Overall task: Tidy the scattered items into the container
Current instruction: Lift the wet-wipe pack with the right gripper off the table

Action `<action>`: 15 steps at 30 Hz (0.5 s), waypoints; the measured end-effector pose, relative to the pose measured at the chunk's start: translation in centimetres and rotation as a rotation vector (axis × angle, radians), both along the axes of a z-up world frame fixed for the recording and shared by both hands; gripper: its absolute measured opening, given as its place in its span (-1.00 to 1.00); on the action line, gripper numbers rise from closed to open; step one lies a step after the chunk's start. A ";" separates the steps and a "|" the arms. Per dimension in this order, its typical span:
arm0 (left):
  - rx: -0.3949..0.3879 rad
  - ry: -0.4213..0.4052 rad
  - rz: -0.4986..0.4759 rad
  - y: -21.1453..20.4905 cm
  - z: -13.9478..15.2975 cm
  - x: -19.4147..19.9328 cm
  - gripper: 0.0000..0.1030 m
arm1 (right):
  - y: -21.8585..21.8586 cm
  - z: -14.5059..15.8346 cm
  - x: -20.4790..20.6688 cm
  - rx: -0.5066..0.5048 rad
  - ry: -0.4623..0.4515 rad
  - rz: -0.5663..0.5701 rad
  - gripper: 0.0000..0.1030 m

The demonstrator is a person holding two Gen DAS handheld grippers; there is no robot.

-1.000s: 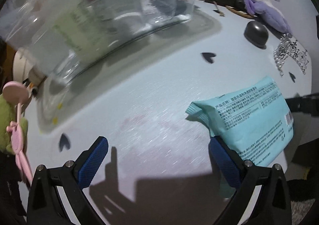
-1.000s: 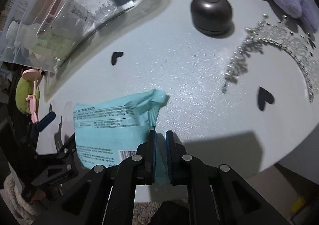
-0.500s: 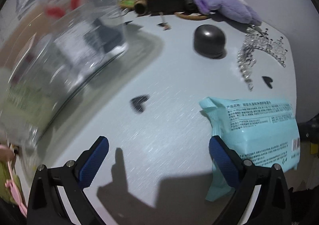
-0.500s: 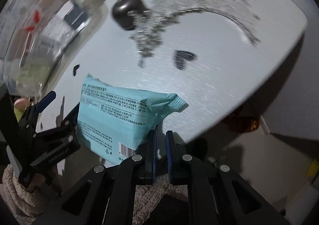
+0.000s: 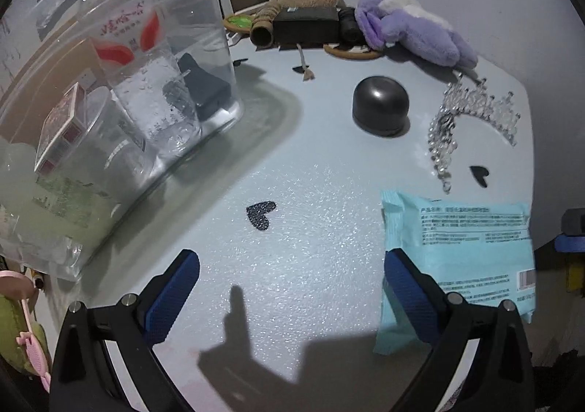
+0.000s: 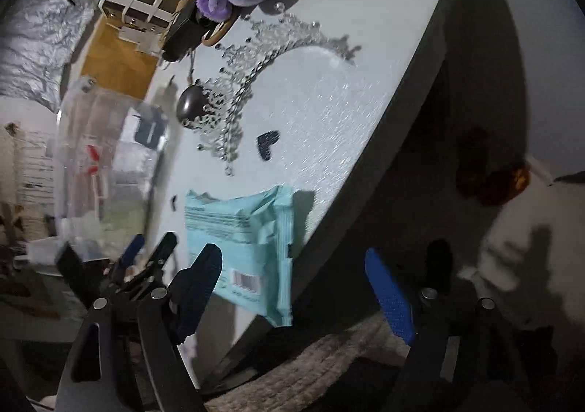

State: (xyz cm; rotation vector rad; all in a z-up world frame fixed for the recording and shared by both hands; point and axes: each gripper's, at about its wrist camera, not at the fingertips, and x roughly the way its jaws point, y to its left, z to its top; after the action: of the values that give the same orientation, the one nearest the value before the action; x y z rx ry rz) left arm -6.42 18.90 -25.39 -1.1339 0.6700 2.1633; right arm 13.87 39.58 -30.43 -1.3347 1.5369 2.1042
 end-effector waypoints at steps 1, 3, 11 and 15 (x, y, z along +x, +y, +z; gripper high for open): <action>-0.016 -0.002 -0.008 0.3 -0.3 0.0 0.96 | -0.1 -0.5 -0.2 -0.025 0.008 0.000 0.57; -0.044 -0.006 -0.037 1.1 -0.8 0.3 0.96 | -0.4 -1.6 -0.6 -0.073 0.018 0.005 0.56; -0.066 0.033 -0.158 4.2 -1.2 1.8 0.96 | -0.9 -4.5 -0.9 -0.193 0.078 -0.001 0.56; -0.069 0.047 -0.189 5.5 -1.2 2.4 0.96 | -1.2 -5.3 -0.5 -0.239 0.112 -0.010 0.56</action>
State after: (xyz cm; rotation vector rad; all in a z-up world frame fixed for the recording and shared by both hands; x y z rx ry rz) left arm -3.98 24.42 -26.55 -1.0138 0.8438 2.0258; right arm 13.40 38.42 -35.78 -1.2964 1.8868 2.0736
